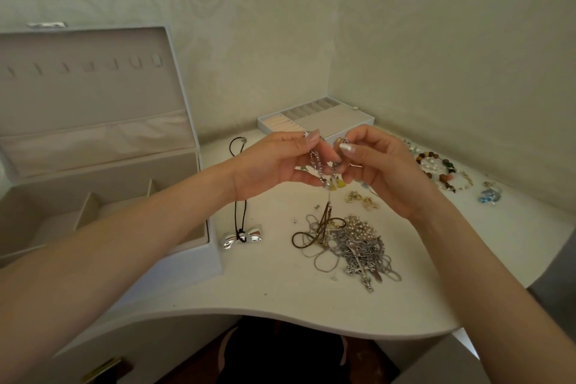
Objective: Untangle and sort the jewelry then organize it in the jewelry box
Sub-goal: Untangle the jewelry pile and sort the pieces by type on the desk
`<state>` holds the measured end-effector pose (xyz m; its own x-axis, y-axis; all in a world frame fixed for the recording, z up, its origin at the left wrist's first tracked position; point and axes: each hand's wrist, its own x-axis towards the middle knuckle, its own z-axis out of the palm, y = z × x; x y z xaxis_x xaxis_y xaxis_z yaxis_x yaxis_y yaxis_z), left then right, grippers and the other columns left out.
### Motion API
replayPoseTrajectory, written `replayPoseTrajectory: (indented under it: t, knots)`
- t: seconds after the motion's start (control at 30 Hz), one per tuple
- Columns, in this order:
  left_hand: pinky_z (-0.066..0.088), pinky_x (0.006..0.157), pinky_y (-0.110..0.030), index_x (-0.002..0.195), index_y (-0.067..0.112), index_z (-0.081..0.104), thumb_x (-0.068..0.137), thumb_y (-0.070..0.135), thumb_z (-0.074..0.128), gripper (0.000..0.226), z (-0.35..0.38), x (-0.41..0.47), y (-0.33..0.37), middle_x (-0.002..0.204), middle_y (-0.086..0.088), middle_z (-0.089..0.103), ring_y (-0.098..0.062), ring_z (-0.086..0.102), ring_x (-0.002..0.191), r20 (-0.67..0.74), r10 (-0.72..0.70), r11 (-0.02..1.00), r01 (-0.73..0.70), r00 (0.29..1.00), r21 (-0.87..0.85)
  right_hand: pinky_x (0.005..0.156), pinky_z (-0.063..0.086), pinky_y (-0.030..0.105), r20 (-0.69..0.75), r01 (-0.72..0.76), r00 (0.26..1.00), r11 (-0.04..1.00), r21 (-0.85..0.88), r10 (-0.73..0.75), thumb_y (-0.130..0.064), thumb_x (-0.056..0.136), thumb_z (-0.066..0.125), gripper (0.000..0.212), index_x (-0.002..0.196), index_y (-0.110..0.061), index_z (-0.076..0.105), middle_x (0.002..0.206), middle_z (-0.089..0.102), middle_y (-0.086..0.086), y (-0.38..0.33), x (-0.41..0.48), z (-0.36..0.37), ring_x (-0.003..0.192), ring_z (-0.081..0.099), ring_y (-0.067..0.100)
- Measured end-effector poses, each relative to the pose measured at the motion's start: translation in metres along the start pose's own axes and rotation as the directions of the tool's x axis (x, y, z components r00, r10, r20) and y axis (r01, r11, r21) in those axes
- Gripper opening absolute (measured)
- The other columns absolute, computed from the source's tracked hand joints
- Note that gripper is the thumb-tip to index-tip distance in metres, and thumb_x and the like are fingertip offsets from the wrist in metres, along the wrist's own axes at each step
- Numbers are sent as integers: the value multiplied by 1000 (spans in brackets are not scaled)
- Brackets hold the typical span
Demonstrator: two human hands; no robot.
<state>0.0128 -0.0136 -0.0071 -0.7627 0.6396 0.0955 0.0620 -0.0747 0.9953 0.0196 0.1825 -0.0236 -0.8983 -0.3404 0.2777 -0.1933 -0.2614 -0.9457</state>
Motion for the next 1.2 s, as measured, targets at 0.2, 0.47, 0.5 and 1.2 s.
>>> replayPoseTrajectory:
  t: [0.2,0.47,0.5,1.2]
  knots:
    - [53,67,-21,104,9,65,86,23,50,28,-1,0,5,75,3,63,-11,64,72,-55,-11,994,17,998,107,51,51,25,-38,-17,999,1000,10,18,-6,84,57,8,90,-8,51,73,69,8,1,1,2,55,62,17]
    - [53,53,-18,84,7,62,82,2,67,7,-17,-6,19,63,3,68,-8,64,55,-266,-68,860,192,962,473,58,44,21,-184,65,979,992,-108,-85,-3,90,58,12,83,-13,55,67,64,-1,-12,10,5,59,58,10]
    - [53,52,-18,83,6,61,81,2,68,8,-18,-7,20,62,2,68,-8,64,54,-281,-82,844,216,956,491,59,41,24,-186,72,978,989,-128,-96,-5,89,60,11,83,-13,56,68,64,0,-15,13,5,60,58,11]
    - [45,71,-36,106,7,50,85,24,69,32,-2,-37,-7,97,-10,62,-29,60,88,-522,69,101,515,850,851,53,56,22,-140,-257,966,884,-391,219,16,81,58,19,88,-1,64,70,62,14,32,133,44,50,61,13]
